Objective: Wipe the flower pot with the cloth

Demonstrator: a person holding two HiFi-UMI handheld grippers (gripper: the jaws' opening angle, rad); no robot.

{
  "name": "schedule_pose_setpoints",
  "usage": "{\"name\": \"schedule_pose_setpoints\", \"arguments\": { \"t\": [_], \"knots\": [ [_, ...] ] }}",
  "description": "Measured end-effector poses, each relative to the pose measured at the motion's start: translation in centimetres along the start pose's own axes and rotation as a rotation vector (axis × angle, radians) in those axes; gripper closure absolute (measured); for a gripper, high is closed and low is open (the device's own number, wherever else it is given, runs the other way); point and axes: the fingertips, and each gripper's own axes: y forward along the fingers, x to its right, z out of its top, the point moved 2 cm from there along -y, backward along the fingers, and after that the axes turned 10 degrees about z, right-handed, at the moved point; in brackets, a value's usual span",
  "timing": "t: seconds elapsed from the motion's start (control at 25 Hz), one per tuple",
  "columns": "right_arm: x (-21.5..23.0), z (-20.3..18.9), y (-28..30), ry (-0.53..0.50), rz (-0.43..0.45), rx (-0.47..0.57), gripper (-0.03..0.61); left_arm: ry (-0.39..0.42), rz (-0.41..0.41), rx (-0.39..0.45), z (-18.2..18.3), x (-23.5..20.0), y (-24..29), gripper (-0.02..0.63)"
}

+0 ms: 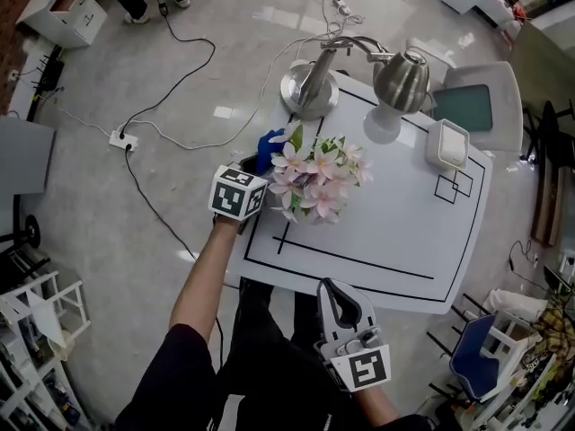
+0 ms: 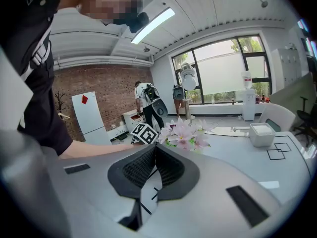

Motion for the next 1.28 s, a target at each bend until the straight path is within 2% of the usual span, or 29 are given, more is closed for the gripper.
{"name": "schedule_pose_setpoints", "arguments": {
  "t": [0.16,0.36,1.0,1.16,1.28],
  "knots": [
    [0.2,-0.1,0.3,0.021,0.000,0.001,0.571,-0.033,-0.019,-0.027,-0.9,0.1,-0.5,0.474],
    [0.0,0.1,0.6,0.028,0.013,0.010,0.571,-0.036,-0.038,-0.048,-2.3,0.9,-1.6,0.474],
    [-1.5,0.2,-0.8,0.048,0.006,0.041,0.571,-0.143,-0.144,-0.108,-7.2,5.5,-4.2,0.474],
    [-2.1,0.5,-1.3,0.041,-0.016,0.063,0.571,-0.141,-0.190,-0.139,-8.9,7.6,-5.3,0.474],
    [-2.5,1.2,-1.6,0.037,-0.053,0.107,0.571,-0.121,-0.209,-0.126,-10.7,9.5,-7.3,0.474]
  ]
}}
